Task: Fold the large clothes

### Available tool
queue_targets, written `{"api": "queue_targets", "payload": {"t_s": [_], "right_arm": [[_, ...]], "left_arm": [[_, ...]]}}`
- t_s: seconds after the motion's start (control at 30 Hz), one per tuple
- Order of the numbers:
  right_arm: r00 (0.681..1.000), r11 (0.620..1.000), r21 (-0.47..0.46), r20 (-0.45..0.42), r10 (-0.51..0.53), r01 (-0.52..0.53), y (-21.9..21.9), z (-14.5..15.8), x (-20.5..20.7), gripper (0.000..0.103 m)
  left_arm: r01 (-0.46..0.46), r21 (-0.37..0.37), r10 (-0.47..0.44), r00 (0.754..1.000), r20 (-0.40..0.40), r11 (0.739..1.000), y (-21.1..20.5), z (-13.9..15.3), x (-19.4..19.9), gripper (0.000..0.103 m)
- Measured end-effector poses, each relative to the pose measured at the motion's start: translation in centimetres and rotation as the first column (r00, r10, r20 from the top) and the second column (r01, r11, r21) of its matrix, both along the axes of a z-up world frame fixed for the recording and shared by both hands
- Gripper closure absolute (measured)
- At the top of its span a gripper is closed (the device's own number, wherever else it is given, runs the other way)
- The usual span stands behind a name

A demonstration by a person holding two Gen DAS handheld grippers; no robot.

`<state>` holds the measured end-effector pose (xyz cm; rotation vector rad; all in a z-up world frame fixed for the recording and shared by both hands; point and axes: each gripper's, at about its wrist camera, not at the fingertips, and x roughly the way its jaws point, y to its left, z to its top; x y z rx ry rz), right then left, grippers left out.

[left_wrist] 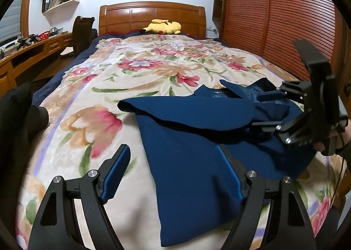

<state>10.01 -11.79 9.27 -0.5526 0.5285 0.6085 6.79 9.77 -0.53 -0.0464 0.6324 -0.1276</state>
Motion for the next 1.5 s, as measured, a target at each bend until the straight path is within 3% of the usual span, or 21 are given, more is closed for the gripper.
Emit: {"api": "queue_targets", "payload": {"t_s": [0.17, 0.37, 0.4, 0.47, 0.53, 0.63, 0.77, 0.87, 0.9, 0.97, 1.03, 1.27, 1.5], "right_arm": [[0.999, 0.997, -0.058, 0.029, -0.042, 0.044, 1.1, 0.3, 1.4, 0.025], [0.995, 0.995, -0.061, 0.058, -0.077, 0.080, 2.3, 0.6, 3.4, 0.026], [0.995, 0.996, -0.057, 0.067, -0.070, 0.074, 2.6, 0.7, 3.4, 0.031], [0.996, 0.998, -0.043, 0.076, -0.051, 0.054, 3.0, 0.9, 3.7, 0.068], [0.995, 0.998, -0.024, 0.080, -0.052, 0.054, 3.2, 1.0, 4.8, 0.095], [0.994, 0.998, 0.019, 0.086, -0.067, 0.066, 3.2, 1.8, 6.4, 0.098], [0.979, 0.978, 0.093, 0.061, -0.194, 0.188, 2.5, 3.0, 10.2, 0.099], [0.936, 0.929, 0.122, 0.011, -0.353, 0.349, 1.7, 3.0, 13.4, 0.096], [0.921, 0.912, 0.132, -0.006, -0.391, 0.388, 1.4, 3.0, 14.1, 0.091], [0.906, 0.893, 0.160, -0.018, -0.423, 0.420, 0.9, 3.1, 14.6, 0.063], [0.909, 0.894, 0.174, -0.027, -0.416, 0.414, 0.5, 3.1, 14.3, 0.050], [0.967, 0.957, 0.139, -0.067, -0.248, 0.255, -0.4, 1.7, 10.1, 0.050], [0.986, 0.987, 0.101, -0.118, -0.114, 0.126, -1.2, -0.7, 6.5, 0.049]], "left_arm": [[0.004, -0.005, -0.004, 1.000, 0.008, 1.000, 0.0, 0.2, 0.0, 0.023], [0.005, -0.005, -0.005, 1.000, 0.008, 1.000, -0.1, 0.2, 0.0, 0.023], [0.005, -0.005, -0.005, 1.000, 0.006, 1.000, -0.1, 0.2, 0.0, 0.023], [0.006, -0.004, -0.006, 1.000, 0.004, 1.000, -0.2, 0.2, 0.0, 0.023], [0.008, -0.002, -0.008, 1.000, 0.003, 1.000, -0.3, 0.2, 0.1, 0.023], [0.011, 0.004, -0.011, 1.000, -0.002, 1.000, -0.5, 0.1, 0.2, 0.023], [0.012, 0.011, -0.012, 1.000, -0.008, 1.000, -0.7, 0.0, 0.4, 0.023], [0.015, 0.018, -0.015, 1.000, -0.014, 1.000, -0.8, -0.2, 0.5, 0.023], [0.015, 0.019, -0.015, 1.000, -0.016, 1.000, -0.9, -0.3, 0.5, 0.023], [0.018, 0.019, -0.018, 1.000, -0.018, 1.000, -1.0, -0.3, 0.6, 0.023], [0.021, 0.020, -0.021, 1.000, -0.017, 1.000, -1.1, -0.2, 0.6, 0.023], [0.033, 0.017, -0.033, 0.999, -0.013, 0.999, -1.5, -0.2, 0.5, 0.023], [0.040, 0.020, -0.039, 0.999, -0.025, 0.999, -2.0, -0.6, 0.7, 0.023]]}}
